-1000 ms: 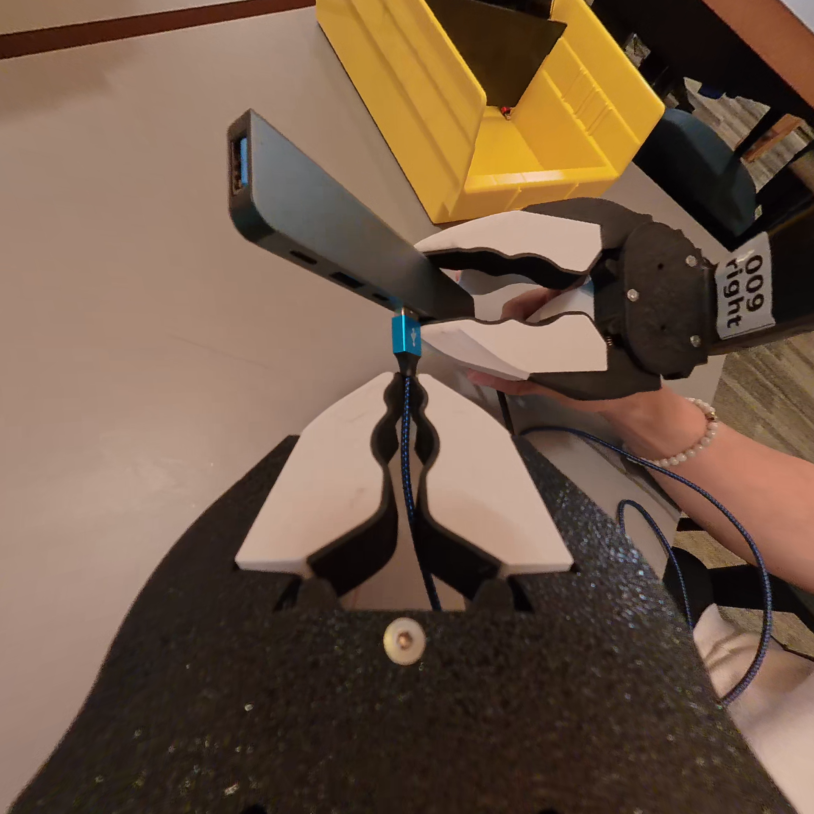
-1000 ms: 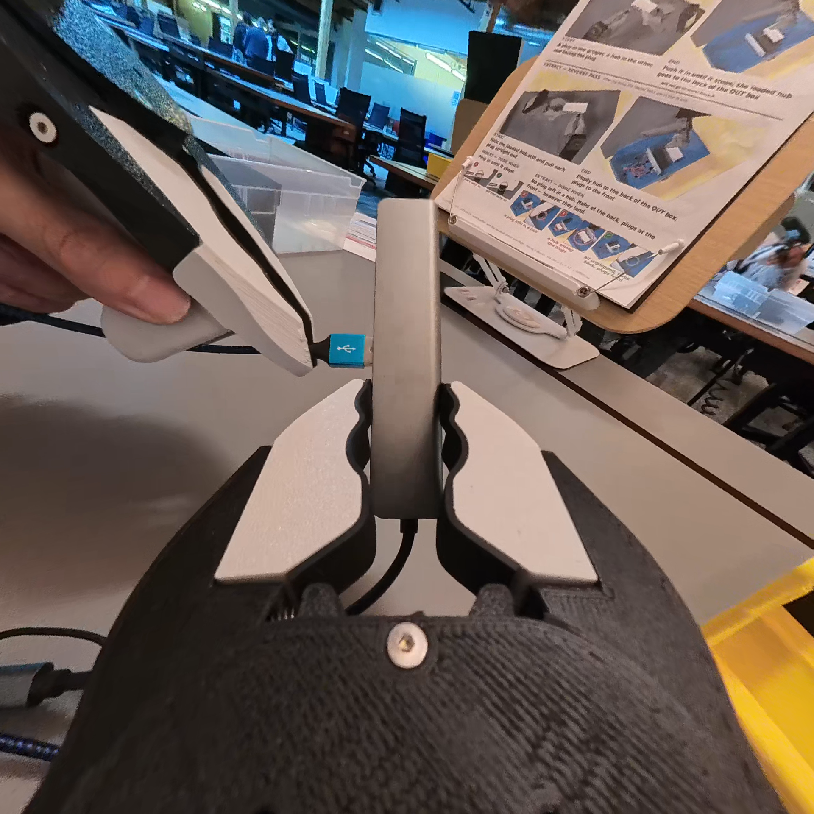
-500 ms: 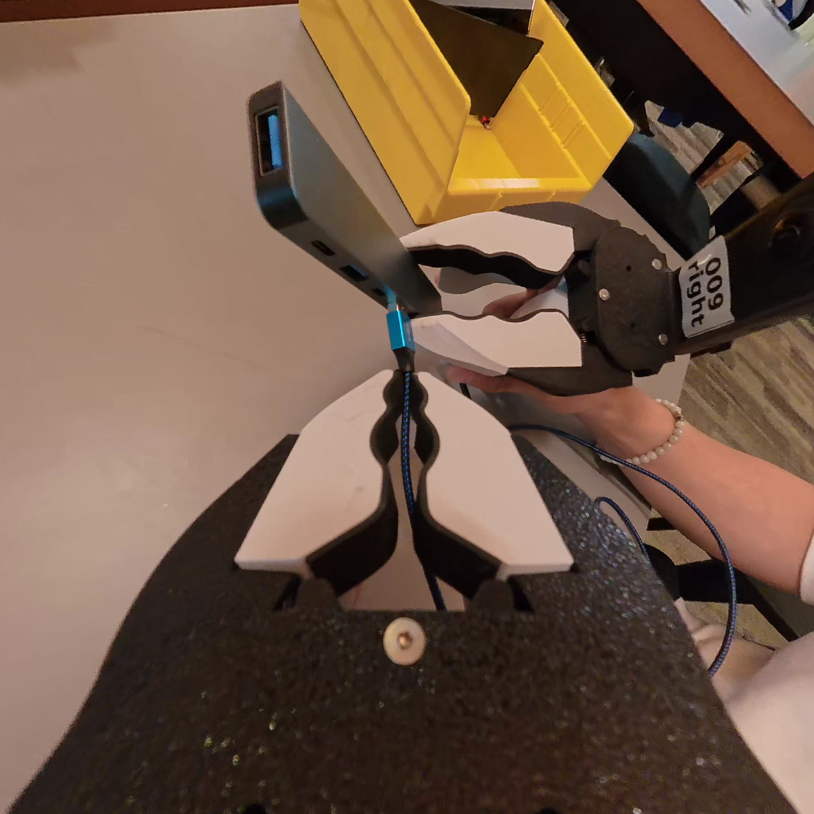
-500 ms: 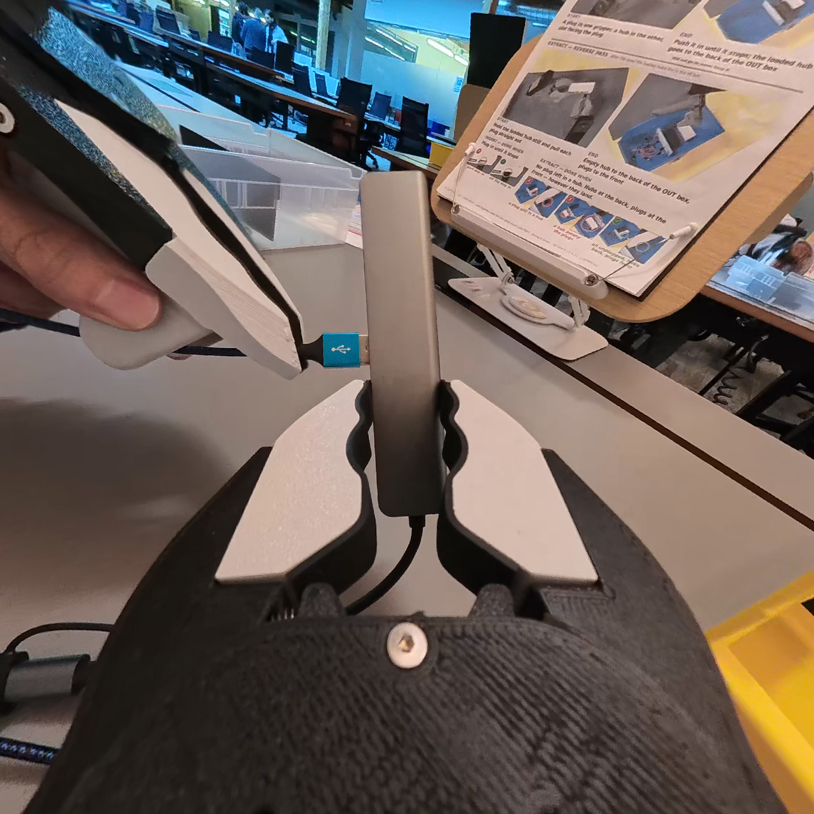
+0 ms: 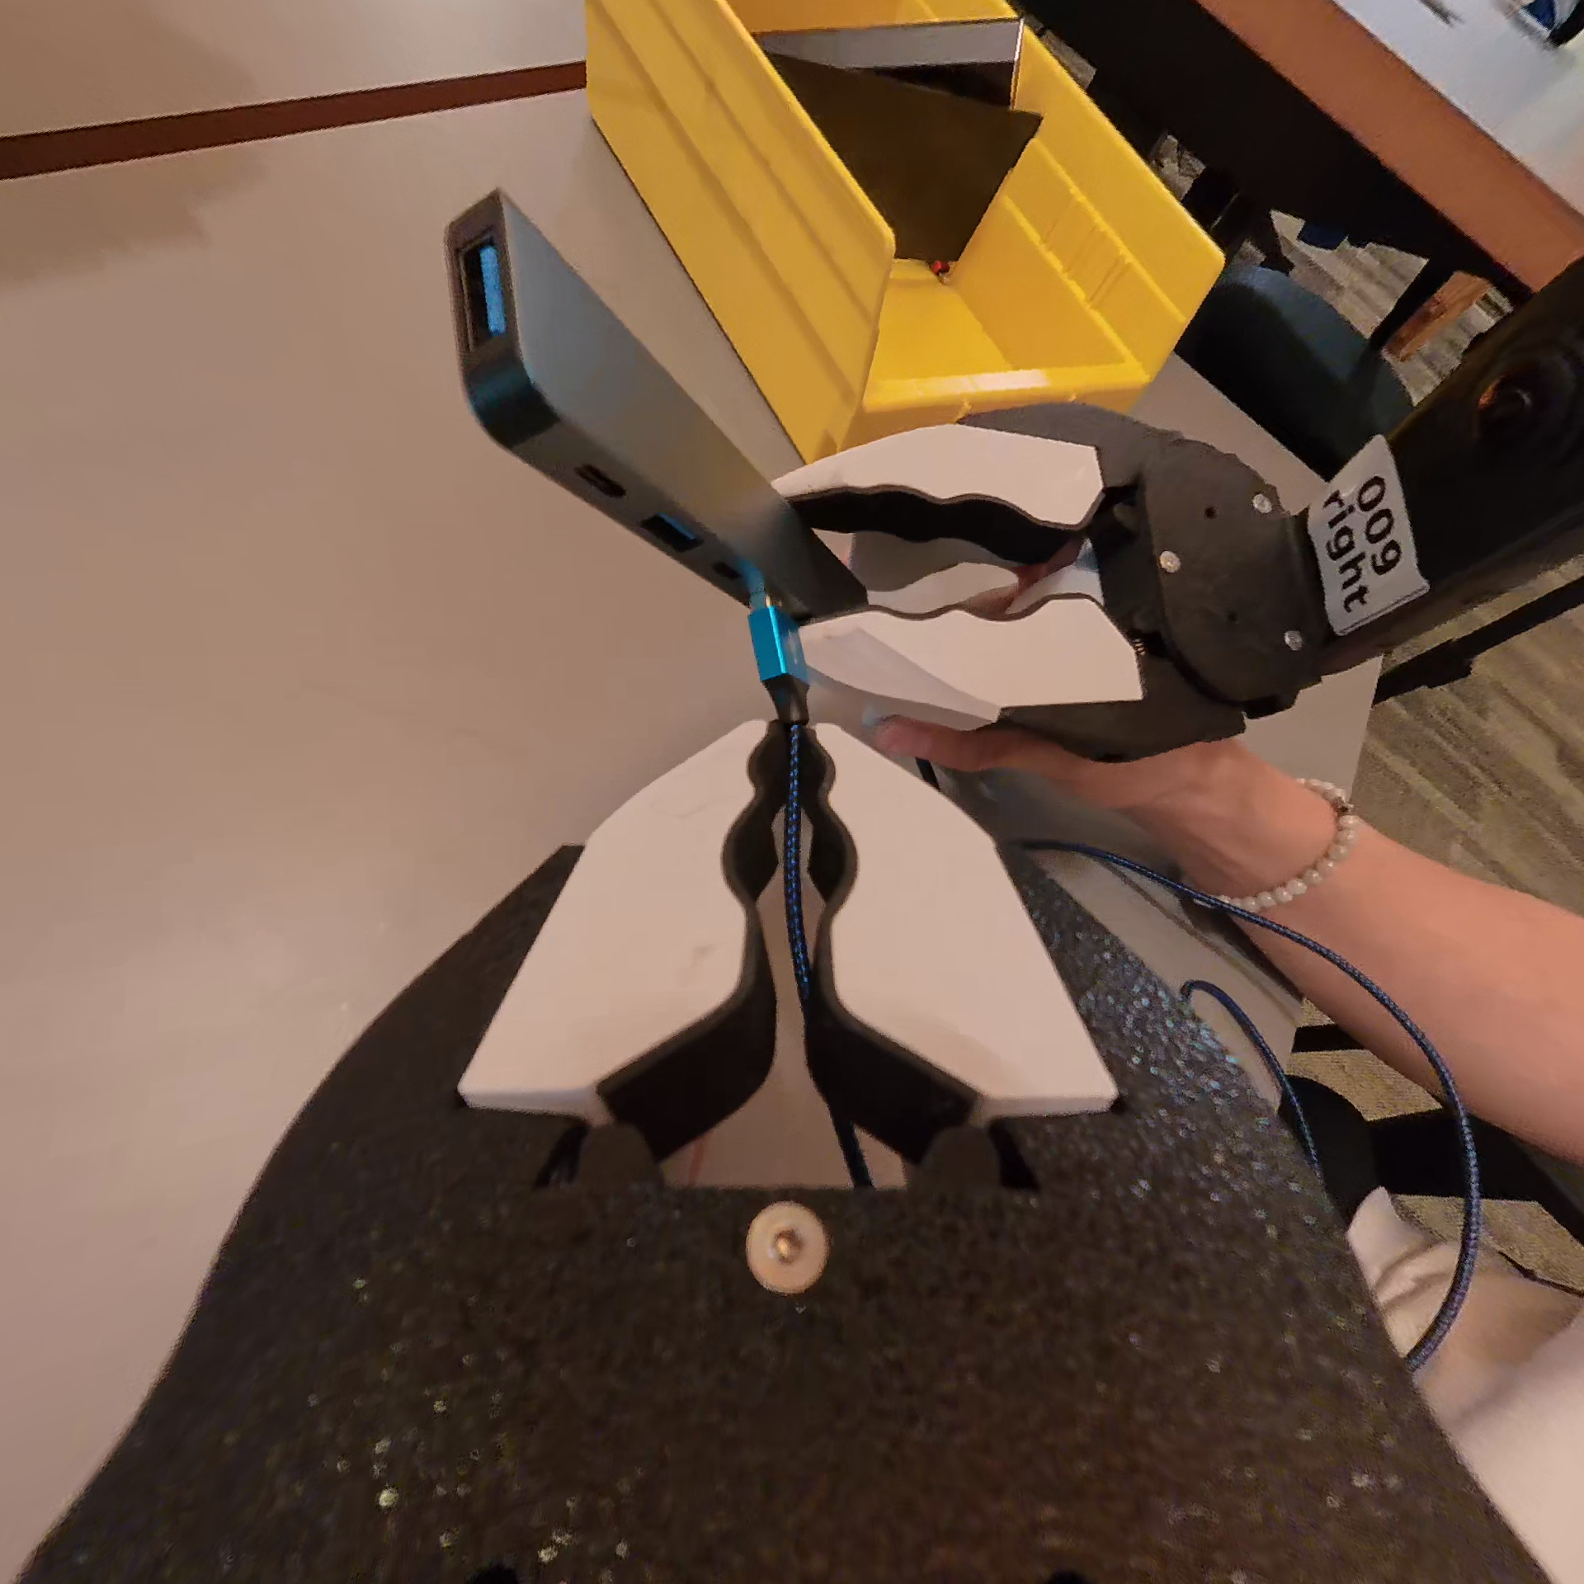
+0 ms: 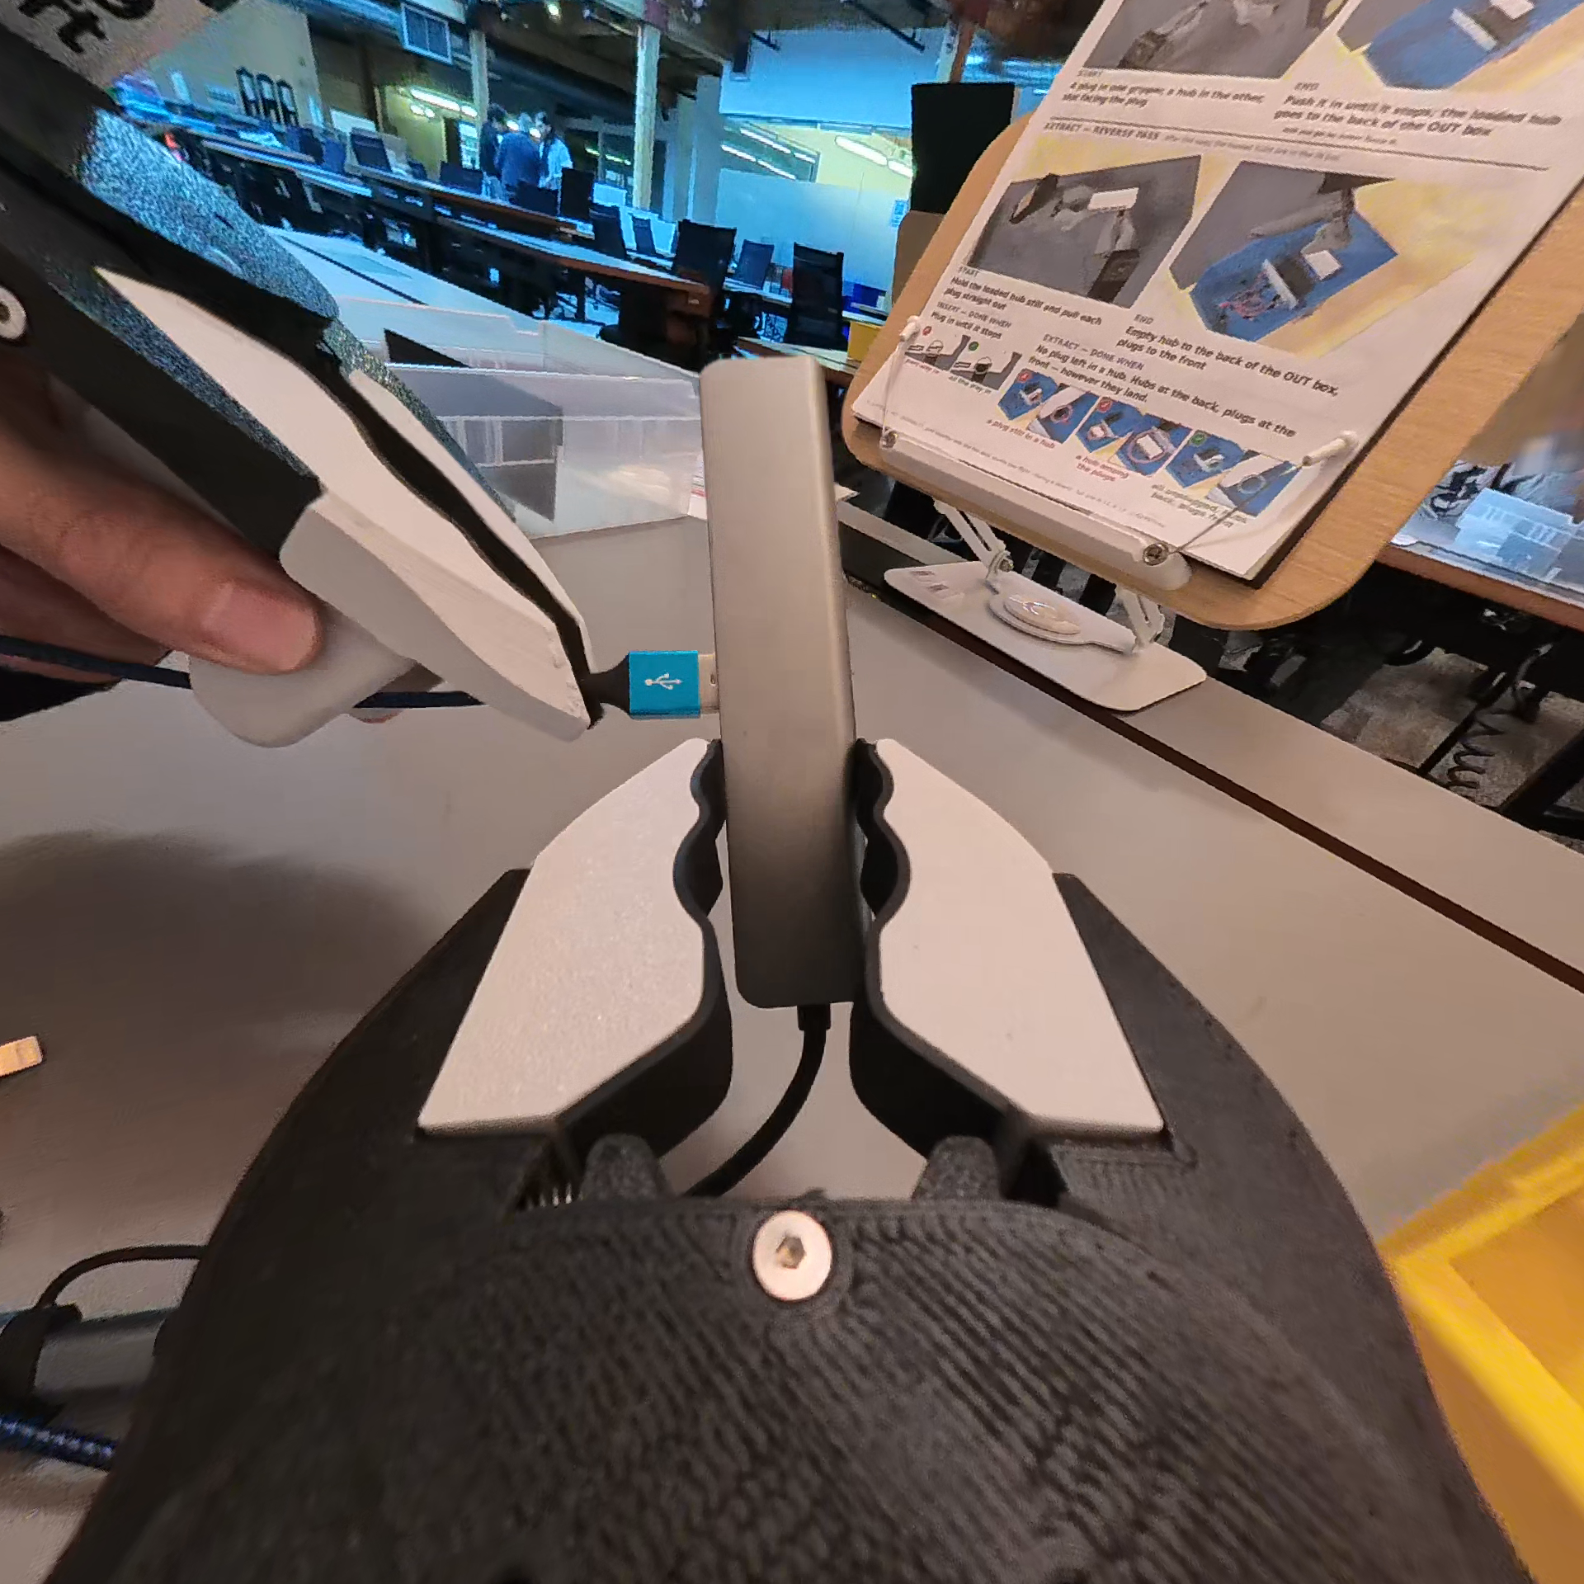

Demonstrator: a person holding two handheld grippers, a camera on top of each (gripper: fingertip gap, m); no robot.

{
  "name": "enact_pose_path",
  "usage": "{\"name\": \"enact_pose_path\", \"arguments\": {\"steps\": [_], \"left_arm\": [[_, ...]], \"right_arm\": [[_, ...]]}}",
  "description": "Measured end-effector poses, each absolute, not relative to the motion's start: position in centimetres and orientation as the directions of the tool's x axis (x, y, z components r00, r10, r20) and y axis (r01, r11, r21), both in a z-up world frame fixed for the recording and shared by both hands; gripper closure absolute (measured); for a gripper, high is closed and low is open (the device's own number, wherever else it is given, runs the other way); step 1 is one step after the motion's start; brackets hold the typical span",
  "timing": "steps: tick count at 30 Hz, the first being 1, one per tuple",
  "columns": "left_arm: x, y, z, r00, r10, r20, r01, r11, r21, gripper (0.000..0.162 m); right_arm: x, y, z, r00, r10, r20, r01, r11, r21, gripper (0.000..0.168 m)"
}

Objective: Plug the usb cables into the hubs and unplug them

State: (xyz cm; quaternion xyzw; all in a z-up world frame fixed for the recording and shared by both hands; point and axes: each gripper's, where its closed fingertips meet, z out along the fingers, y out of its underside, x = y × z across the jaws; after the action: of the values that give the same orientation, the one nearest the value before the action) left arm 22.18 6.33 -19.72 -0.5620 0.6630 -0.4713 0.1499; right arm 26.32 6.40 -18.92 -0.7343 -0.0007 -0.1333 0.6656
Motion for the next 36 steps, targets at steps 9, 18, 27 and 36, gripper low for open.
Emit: {"name": "enact_pose_path", "arguments": {"steps": [9,18,27,36], "left_arm": [[22.4,6.3,-19.0,-0.344,-0.887,0.306,-0.531,-0.085,-0.843,0.158],[16.0,22.8,-11.3,-0.061,-0.998,-0.034,-0.377,0.055,-0.925,0.125],[6.6,43.6,-18.4,-0.525,-0.681,-0.510,-0.615,0.718,-0.326,0.114],[5.7,45.4,-26.6,-0.824,-0.483,-0.297,-0.499,0.866,-0.024,0.125]], "right_arm": [[26.2,6.4,-18.6,0.972,-0.166,0.166,0.153,-0.086,-0.985,0.138],[27.3,6.2,-18.5,0.967,-0.223,0.125,0.110,-0.081,-0.991,0.139],[27.1,6.0,-18.3,0.982,-0.172,0.076,0.068,-0.052,-0.996,0.138],[26.6,6.3,-18.6,0.989,-0.126,0.074,0.066,-0.071,-0.995,0.138]]}}
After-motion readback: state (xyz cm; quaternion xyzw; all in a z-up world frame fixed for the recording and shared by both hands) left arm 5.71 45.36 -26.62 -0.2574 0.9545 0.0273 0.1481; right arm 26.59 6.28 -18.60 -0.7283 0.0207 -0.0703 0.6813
